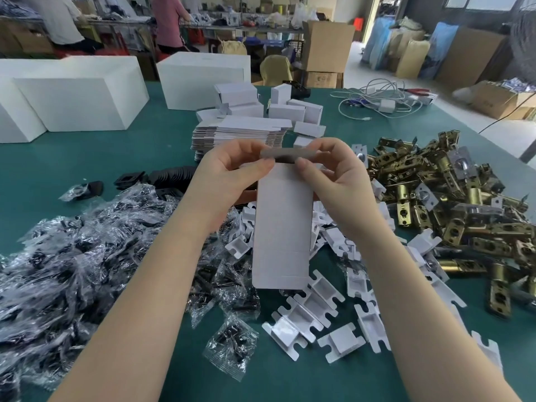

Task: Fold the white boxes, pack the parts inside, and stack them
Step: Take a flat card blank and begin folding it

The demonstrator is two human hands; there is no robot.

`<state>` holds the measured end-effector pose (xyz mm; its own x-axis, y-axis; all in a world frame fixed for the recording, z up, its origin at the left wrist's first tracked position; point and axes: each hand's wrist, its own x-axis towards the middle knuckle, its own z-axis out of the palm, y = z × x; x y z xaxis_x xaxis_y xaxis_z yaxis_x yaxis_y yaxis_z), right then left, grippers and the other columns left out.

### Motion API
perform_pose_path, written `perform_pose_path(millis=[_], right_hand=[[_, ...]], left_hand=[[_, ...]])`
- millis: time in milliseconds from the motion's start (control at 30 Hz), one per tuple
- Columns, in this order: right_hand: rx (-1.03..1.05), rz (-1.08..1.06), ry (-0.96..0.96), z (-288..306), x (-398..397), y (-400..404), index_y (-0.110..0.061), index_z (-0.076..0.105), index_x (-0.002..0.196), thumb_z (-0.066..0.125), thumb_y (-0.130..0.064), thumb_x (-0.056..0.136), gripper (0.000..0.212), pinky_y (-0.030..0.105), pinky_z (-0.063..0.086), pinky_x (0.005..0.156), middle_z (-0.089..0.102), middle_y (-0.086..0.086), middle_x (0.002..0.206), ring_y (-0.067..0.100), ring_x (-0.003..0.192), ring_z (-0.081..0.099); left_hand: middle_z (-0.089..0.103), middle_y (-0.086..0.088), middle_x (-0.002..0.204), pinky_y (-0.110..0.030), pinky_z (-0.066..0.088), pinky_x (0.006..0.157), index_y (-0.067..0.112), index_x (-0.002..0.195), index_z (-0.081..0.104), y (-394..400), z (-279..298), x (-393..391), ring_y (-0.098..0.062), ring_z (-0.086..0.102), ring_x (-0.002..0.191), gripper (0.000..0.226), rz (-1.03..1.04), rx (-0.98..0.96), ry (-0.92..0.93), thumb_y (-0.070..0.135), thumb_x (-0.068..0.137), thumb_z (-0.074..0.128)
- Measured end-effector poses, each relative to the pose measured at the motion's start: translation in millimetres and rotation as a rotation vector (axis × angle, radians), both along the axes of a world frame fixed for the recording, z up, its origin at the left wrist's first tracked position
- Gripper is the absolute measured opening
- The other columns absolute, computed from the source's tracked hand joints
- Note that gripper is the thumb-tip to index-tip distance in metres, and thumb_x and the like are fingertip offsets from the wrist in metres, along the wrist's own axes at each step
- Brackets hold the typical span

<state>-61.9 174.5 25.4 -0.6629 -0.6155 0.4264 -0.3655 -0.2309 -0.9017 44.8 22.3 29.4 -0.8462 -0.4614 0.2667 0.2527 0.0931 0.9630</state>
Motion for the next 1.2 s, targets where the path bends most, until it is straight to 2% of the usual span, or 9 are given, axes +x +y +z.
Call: perform_pose_path(millis=[100,333,467,567,700,800,900,1000,1200], right_hand=[[-0.025,-0.051,0.055,-1,1,-3,-0.029,0.071,0.090,0.065,-0.002,0.091,0.028,0.020,0.054,0.063,0.071,-0.017,0.083,0.003,0.071,0.064],[-0.054,-0.009,-0.008,-5,-4,-1,-0.032,0.077,0.077,0.074,-0.005,0.085,0.028,0.024,0.058,0.066,0.076,-0.010,0.082,0.006,0.077,0.071],[-0.032,-0.043,0.051,-8,-5,-2,-0.027,0.075,0.081,0.077,-0.005,0.082,0.022,0.025,0.058,0.073,0.076,-0.010,0.082,0.008,0.078,0.071],[-0.025,-0.048,0.060,-6,-4,-1,-0.028,0.075,0.082,0.078,-0.011,0.082,0.017,0.031,0.060,0.074,0.076,-0.008,0.082,0.009,0.077,0.070],[-0.010,-0.049,0.040,-5,-3,-1,-0.030,0.076,0.081,0.074,-0.015,0.087,0.016,0.040,0.058,0.074,0.076,0.000,0.084,0.014,0.077,0.068],[0.043,-0.041,0.032,-5,-4,0,-0.026,0.075,0.090,0.075,-0.013,0.086,0.014,0.052,0.058,0.080,0.074,0.011,0.095,0.037,0.084,0.068],[0.101,-0.058,0.064,-4,-5,1,-0.027,0.074,0.094,0.075,-0.014,0.086,0.015,0.047,0.059,0.077,0.074,0.005,0.095,0.033,0.085,0.068],[0.096,-0.087,0.039,-2,-3,0,-0.027,0.074,0.087,0.074,-0.016,0.088,0.012,0.034,0.060,0.073,0.075,-0.002,0.088,0.014,0.076,0.068],[-0.014,-0.122,-0.016,6,1,-1,-0.030,0.073,0.086,0.071,-0.018,0.090,0.014,0.019,0.052,0.066,0.072,-0.014,0.081,0.002,0.073,0.064]], left_hand=[[0.070,0.013,0.080,-0.026,0.057,0.065,0.037,0.086,0.077,0,-1,-1,-0.006,0.065,0.075,0.015,-0.004,-0.032,0.005,0.023,0.084,0.071],[0.071,0.003,0.086,-0.021,0.056,0.070,0.039,0.087,0.078,0,-3,-2,-0.010,0.065,0.083,0.010,0.007,-0.097,-0.019,0.041,0.077,0.076],[0.070,0.015,0.083,-0.024,0.052,0.080,0.038,0.081,0.075,3,-4,-4,-0.002,0.062,0.081,0.021,0.008,-0.109,-0.055,0.055,0.069,0.074],[0.073,0.010,0.088,-0.040,0.053,0.089,0.035,0.081,0.076,3,-4,-3,-0.010,0.066,0.086,0.021,-0.019,-0.047,-0.084,0.050,0.067,0.078],[0.071,0.001,0.091,-0.033,0.060,0.075,0.031,0.088,0.077,1,-3,-1,-0.014,0.068,0.085,0.016,-0.042,-0.029,-0.119,0.038,0.073,0.080],[0.073,0.002,0.085,-0.026,0.058,0.067,0.029,0.088,0.078,1,-4,-1,-0.013,0.070,0.078,0.012,-0.035,-0.002,-0.127,0.020,0.081,0.079],[0.075,-0.002,0.087,-0.026,0.057,0.065,0.026,0.088,0.079,4,-4,-2,-0.014,0.071,0.078,0.010,-0.007,0.008,-0.128,0.017,0.083,0.078],[0.076,-0.003,0.091,-0.027,0.057,0.064,0.025,0.092,0.078,6,-4,-4,-0.014,0.071,0.080,0.010,0.008,0.009,-0.113,0.022,0.082,0.079],[0.076,0.005,0.102,-0.025,0.057,0.082,0.029,0.110,0.071,11,2,-2,-0.010,0.070,0.094,0.032,0.014,-0.096,0.057,0.018,0.080,0.077]])
